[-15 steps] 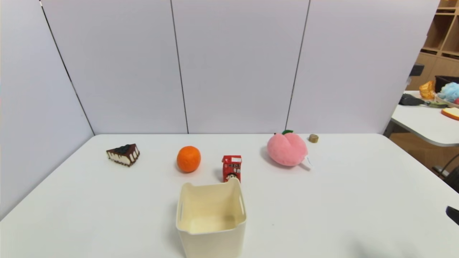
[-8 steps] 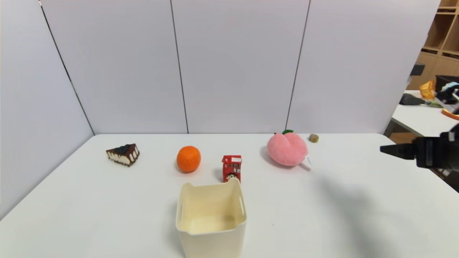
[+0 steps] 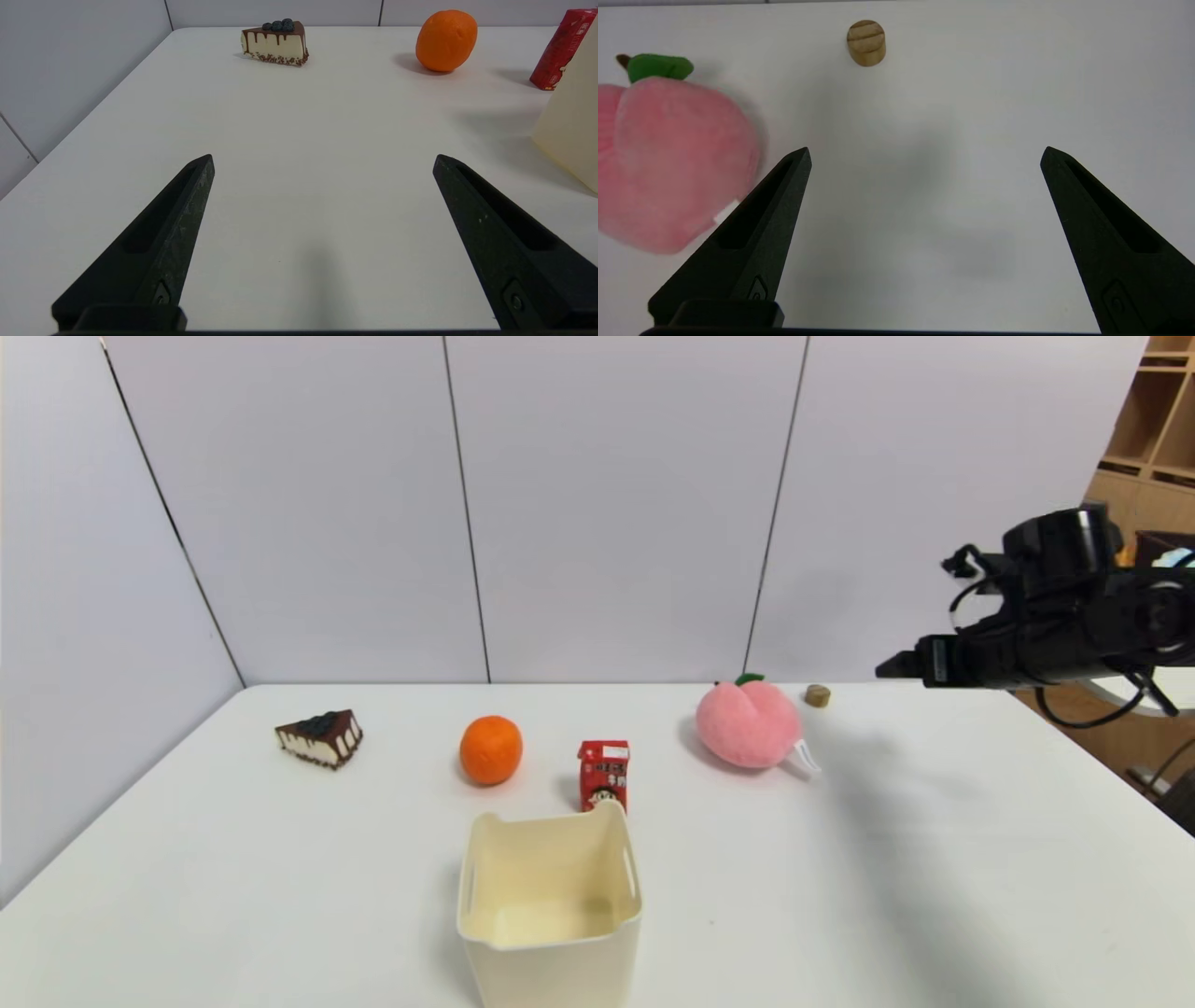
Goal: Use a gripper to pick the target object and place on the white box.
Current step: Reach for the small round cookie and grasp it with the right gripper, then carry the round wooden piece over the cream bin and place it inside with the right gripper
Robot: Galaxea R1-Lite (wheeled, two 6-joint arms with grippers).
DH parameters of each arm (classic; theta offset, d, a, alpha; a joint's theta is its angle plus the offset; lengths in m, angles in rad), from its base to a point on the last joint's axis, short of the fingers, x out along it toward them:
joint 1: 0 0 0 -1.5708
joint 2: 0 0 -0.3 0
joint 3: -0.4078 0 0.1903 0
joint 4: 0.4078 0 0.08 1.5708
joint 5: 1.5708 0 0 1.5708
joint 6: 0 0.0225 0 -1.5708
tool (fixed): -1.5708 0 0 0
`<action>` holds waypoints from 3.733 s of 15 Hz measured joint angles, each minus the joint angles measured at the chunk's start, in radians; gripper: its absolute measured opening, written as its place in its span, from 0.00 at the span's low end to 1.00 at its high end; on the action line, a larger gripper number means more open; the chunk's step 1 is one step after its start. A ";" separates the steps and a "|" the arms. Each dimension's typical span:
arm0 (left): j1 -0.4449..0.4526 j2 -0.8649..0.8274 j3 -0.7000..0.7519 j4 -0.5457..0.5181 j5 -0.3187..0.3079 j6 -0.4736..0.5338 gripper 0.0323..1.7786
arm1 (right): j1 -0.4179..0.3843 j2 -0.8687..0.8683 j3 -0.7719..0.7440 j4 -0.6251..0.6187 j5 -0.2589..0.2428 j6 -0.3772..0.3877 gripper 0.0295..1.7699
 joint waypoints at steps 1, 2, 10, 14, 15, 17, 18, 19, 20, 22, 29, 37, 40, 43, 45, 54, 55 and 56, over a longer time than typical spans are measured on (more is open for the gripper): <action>0.000 0.000 0.000 0.000 0.000 0.000 0.95 | 0.001 0.053 -0.045 0.001 0.000 -0.003 0.96; 0.000 0.000 0.000 0.000 0.000 0.000 0.95 | 0.003 0.108 -0.093 0.002 0.000 -0.006 0.96; 0.000 0.000 0.000 0.000 0.000 0.000 0.95 | 0.054 0.323 -0.264 0.001 0.000 -0.009 0.96; 0.000 0.000 0.000 0.000 0.000 0.000 0.95 | 0.069 0.385 -0.328 -0.001 -0.002 -0.009 0.96; 0.000 0.000 0.000 0.000 0.000 0.000 0.95 | 0.070 0.399 -0.341 -0.001 -0.003 -0.009 0.96; 0.000 0.000 0.000 0.000 0.000 0.000 0.95 | 0.072 0.426 -0.369 -0.002 0.000 -0.008 0.96; 0.000 0.000 0.000 0.000 0.000 0.001 0.95 | 0.073 0.439 -0.387 -0.002 0.001 -0.007 0.96; 0.000 0.000 0.000 0.000 0.000 0.000 0.95 | 0.073 0.451 -0.404 -0.006 0.002 -0.006 0.96; 0.000 0.000 0.000 0.000 0.000 0.000 0.95 | 0.074 0.464 -0.420 -0.009 0.003 -0.005 0.96; 0.000 0.000 0.000 0.000 0.000 0.000 0.95 | 0.074 0.483 -0.440 -0.009 0.005 -0.005 0.96; 0.000 0.000 0.000 0.000 0.000 0.000 0.95 | 0.081 0.529 -0.480 -0.017 0.004 -0.006 0.96; 0.000 0.000 0.000 0.000 0.000 0.000 0.95 | 0.084 0.535 -0.485 -0.018 -0.002 -0.007 0.74; 0.000 0.000 0.000 0.000 0.000 0.000 0.95 | 0.084 0.538 -0.485 -0.018 -0.004 -0.008 0.51; 0.000 0.000 0.000 0.000 0.000 0.001 0.95 | 0.083 0.540 -0.484 -0.018 -0.004 -0.009 0.25; 0.000 0.000 0.000 0.000 0.000 0.001 0.95 | 0.083 0.539 -0.484 -0.016 -0.004 -0.009 0.25; 0.000 0.000 0.000 0.000 0.000 0.000 0.95 | 0.092 0.359 -0.397 -0.001 0.005 -0.003 0.25; 0.000 0.000 0.000 0.000 0.000 0.000 0.95 | 0.102 0.317 -0.370 0.000 0.006 -0.002 0.25; 0.000 0.000 0.000 0.000 0.000 0.000 0.95 | 0.118 0.271 -0.336 0.000 0.006 -0.001 0.25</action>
